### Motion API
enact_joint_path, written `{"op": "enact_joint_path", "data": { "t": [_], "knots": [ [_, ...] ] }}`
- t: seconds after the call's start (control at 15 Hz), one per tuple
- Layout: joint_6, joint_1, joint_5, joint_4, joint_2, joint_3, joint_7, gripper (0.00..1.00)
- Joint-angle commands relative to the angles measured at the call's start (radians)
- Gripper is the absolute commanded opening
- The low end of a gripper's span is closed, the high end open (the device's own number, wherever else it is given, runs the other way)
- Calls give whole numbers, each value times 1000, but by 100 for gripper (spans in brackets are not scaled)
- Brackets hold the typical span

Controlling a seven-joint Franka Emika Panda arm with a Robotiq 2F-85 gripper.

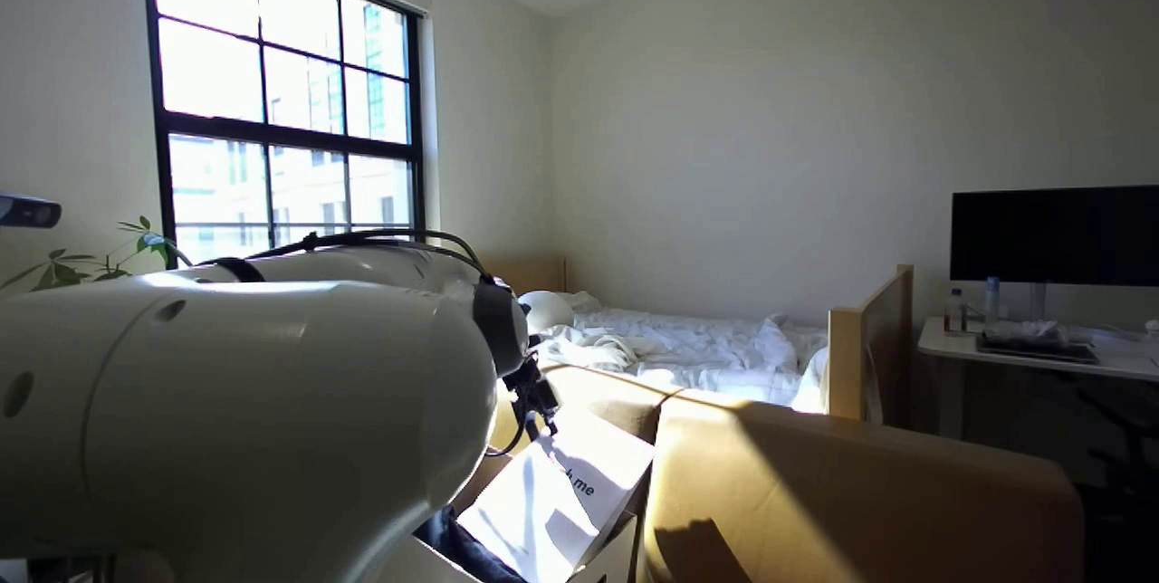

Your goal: Remove the white bag from the box

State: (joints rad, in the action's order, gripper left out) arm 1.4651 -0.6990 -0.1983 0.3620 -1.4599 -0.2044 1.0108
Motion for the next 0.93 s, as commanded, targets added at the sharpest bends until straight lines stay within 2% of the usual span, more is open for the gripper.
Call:
{"op": "enact_joint_path", "data": {
  "t": [0.0,0.2,0.67,0.73,0.87],
  "knots": [
    [-88,46,13,-5,32,25,102,100],
    [-43,64,24,-9,30,60,84,100],
    [198,46,74,-7,-25,151,85,100],
    [231,43,75,45,-8,155,95,100],
    [229,41,75,66,-21,153,120,100]
  ]
}}
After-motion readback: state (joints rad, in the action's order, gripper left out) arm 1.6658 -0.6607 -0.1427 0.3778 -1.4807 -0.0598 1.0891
